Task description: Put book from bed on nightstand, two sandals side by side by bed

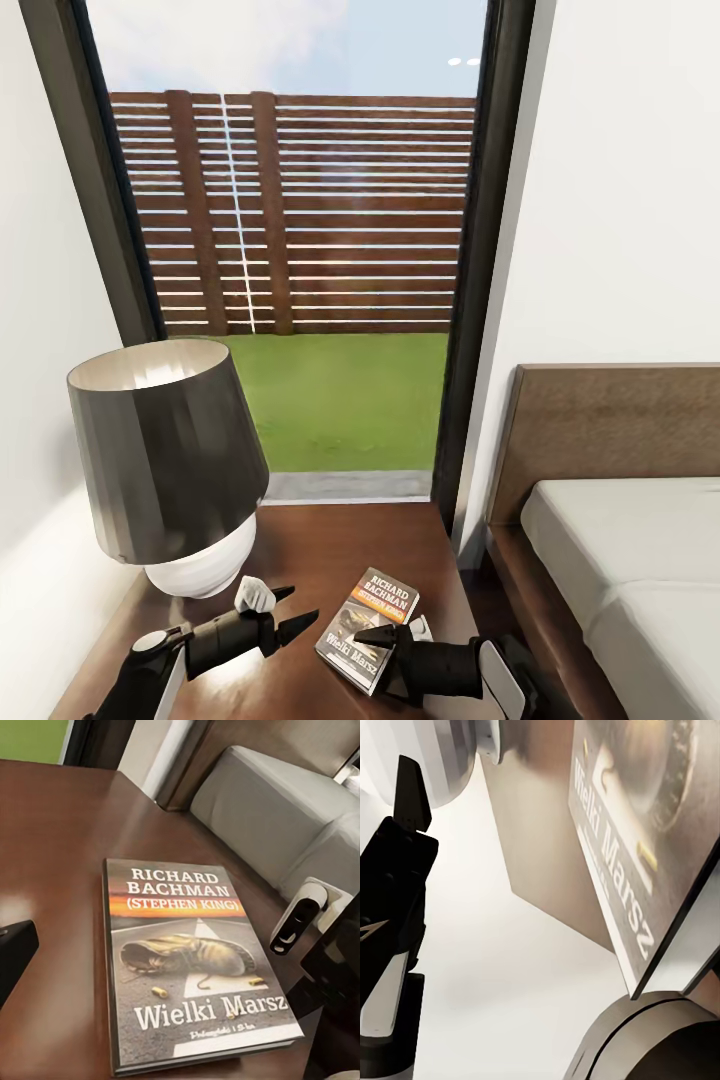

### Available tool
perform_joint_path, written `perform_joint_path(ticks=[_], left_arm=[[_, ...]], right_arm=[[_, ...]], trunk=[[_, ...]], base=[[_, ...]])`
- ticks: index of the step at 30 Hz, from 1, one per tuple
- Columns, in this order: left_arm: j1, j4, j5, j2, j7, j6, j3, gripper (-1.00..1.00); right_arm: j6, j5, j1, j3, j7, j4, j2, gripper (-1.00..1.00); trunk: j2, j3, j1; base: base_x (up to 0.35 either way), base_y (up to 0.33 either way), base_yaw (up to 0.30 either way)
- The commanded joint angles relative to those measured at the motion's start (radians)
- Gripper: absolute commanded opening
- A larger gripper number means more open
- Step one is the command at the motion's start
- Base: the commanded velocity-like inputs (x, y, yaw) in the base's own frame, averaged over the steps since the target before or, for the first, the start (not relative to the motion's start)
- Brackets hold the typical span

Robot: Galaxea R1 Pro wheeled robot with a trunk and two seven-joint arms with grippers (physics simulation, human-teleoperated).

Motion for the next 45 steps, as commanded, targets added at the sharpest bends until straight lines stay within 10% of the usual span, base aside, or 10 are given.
perform_joint_path(ticks=[1, 45], left_arm=[[-0.001, -0.001, -0.007, -0.002, -0.008, 0.011, 0.005, 1.00], [-0.001, -0.001, -0.007, -0.002, -0.008, 0.011, 0.005, 1.00]], right_arm=[[0.004, 0.008, -0.001, -0.006, 0.006, 0.000, 0.001, 1.00], [0.004, 0.008, -0.001, -0.006, 0.006, 0.000, 0.001, 1.00]], trunk=[[0.000, -0.001, 0.000], [0.000, -0.001, 0.000]], base=[[0.000, 0.000, 0.000], [0.000, -0.016, 0.000]])
